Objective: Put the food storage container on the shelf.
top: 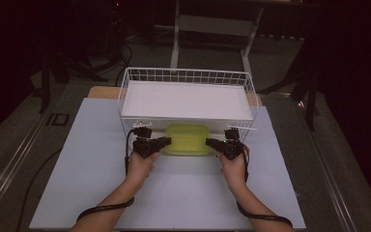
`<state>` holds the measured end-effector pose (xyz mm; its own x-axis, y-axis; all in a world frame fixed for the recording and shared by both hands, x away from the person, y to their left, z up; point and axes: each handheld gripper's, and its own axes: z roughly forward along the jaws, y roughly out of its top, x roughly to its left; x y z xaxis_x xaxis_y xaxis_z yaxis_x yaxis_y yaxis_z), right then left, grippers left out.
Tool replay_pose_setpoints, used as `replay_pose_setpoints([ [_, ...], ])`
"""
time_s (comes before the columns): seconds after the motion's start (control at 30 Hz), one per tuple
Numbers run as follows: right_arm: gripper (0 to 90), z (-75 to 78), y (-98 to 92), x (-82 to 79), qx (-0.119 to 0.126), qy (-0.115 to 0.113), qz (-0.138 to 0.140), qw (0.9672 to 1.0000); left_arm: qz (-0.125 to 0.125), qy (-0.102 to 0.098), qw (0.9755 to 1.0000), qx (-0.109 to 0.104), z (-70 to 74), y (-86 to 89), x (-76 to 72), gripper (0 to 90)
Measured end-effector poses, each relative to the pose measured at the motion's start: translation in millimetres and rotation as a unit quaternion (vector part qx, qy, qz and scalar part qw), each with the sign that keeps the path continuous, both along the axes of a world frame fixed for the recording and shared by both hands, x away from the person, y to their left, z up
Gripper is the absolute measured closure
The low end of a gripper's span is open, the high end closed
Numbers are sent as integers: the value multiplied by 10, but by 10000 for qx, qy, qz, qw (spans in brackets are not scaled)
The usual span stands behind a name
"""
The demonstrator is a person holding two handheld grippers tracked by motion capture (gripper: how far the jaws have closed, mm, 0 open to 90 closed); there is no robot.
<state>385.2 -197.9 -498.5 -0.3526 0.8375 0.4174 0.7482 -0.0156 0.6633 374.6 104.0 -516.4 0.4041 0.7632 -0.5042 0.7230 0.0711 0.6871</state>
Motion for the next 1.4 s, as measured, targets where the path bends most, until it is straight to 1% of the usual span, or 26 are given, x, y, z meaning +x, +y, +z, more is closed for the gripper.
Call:
replay_pose_setpoints([
  [0.2, 685, -17, 16, 39, -40, -69, 35, 10000, 124, -62, 9999, 38, -18, -18, 35, 634],
  [0.3, 671, -14, 36, 48, -85, -78, 39, 9999, 55, -43, 10000, 50, -28, 10, 81, 587],
  [0.33, 665, -15, 41, 52, -70, -66, 32, 9999, -39, -54, 10000, 39, -33, 26, 104, 587],
  [0.4, 665, -17, 47, 57, -85, -67, 28, 9999, -39, -54, 10000, 39, -33, 26, 104, 582],
  [0.43, 644, 2, 72, 56, -347, -205, -42, 9992, -91, -87, 9998, 184, -17, 27, 119, 567],
  [0.47, 646, -6, 68, 77, -522, -501, 90, 9973, -90, -97, 9996, 232, -7, 22, 116, 567],
  [0.5, 636, -5, 73, 78, -524, -521, 121, 9972, -105, -127, 9996, 210, 7, 15, 108, 560],
  [0.57, 591, 6, 86, 58, -442, -445, 107, 9980, -143, -237, 9995, 142, 43, 15, 92, 507],
  [0.6, 568, 12, 92, 43, -408, -433, 58, 9982, -193, -295, 9994, 75, 59, 28, 91, 482],
  [0.63, 555, 32, 102, 11, -386, -347, -27, 9987, -129, -306, 9994, -43, 77, 34, 80, 435],
  [0.67, 543, 45, 98, -3, -460, -442, -10, 9980, -177, -356, 9992, -41, 91, 51, 78, 396],
  [0.7, 536, 61, 97, -18, -450, -442, 19, 9980, -224, -333, 9992, -43, 100, 69, 75, 386],
  [0.77, 533, 77, 79, -39, -415, -560, 97, 9975, -36, -229, 9992, -318, 103, 60, 66, 350],
  [0.8, 529, 88, 78, -54, -458, -608, 137, 9970, -259, -215, 9991, -268, 96, 94, 60, 321],
  [0.83, 522, 106, 82, -76, -498, -618, 164, 9967, -332, -234, 9988, -281, 88, 101, 52, 300],
  [0.87, 523, 118, 78, -87, -517, -640, 208, 9964, -332, -234, 9988, -281, 88, 101, 52, 296],
  [0.9, 522, 117, 69, -97, -516, -676, 246, 9961, -212, -354, 9990, -152, 90, 73, 7, 293],
  [0.93, 522, 124, 65, -114, -542, -725, 264, 9955, -325, -439, 9984, -109, 90, 77, -13, 277],
  [0.97, 518, 132, 63, -133, -562, -762, 288, 9951, -325, -439, 9984, -109, 90, 77, -13, 272],
  [1.0, 518, 139, 59, -151, -556, -776, 305, 9950, -355, -462, 9983, -98, 94, 62, -72, 269],
  [1.1, 516, 162, 50, -213, -425, -749, 348, 9957, -466, -673, 9966, 73, 89, 67, -165, 238],
  [1.13, 517, 170, 52, -242, -404, -768, 368, 9955, -466, -673, 9966, 73, 89, 67, -165, 208],
  [1.2, 517, 177, 65, -295, -384, -793, 455, 9951, -534, -808, 9951, 200, 82, 77, -264, 183],
  [1.33, 516, 191, 128, -412, -349, -777, 659, 9942, -626, -936, 9934, 207, 84, 107, -363, 172],
  [1.37, 515, 191, 147, -441, -330, -778, 708, 9939, -684, -1079, 9912, 351, 83, 121, -427, 161],
  [1.4, 512, 186, 165, -468, -304, -766, 759, 9937, -615, -1219, 9895, 468, 84, 121, -471, 158],
])
